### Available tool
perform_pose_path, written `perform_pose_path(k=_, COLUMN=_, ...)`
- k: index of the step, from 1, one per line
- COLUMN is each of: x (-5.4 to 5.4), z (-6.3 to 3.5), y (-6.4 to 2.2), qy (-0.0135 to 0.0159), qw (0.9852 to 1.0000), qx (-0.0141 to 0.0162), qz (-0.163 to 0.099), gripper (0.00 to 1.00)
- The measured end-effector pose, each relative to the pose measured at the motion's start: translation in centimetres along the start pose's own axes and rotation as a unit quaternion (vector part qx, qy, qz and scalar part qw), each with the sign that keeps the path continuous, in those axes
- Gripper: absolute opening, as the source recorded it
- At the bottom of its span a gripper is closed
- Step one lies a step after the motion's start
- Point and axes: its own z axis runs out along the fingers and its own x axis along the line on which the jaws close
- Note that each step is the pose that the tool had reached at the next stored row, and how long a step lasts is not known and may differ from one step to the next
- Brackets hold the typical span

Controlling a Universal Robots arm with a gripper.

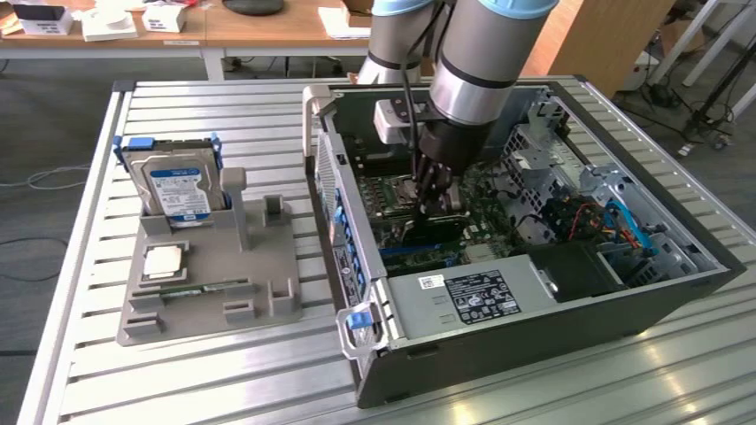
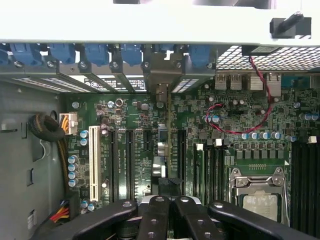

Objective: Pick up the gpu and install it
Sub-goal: 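Press down on the gpu until it lock into place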

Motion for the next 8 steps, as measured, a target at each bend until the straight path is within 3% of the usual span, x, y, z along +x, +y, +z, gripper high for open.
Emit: perform_pose_path(k=8, x=-0.07, z=0.10, y=0.00, qy=0.0002, qw=1.0000, qx=-0.0001, qz=0.000, gripper=0.11)
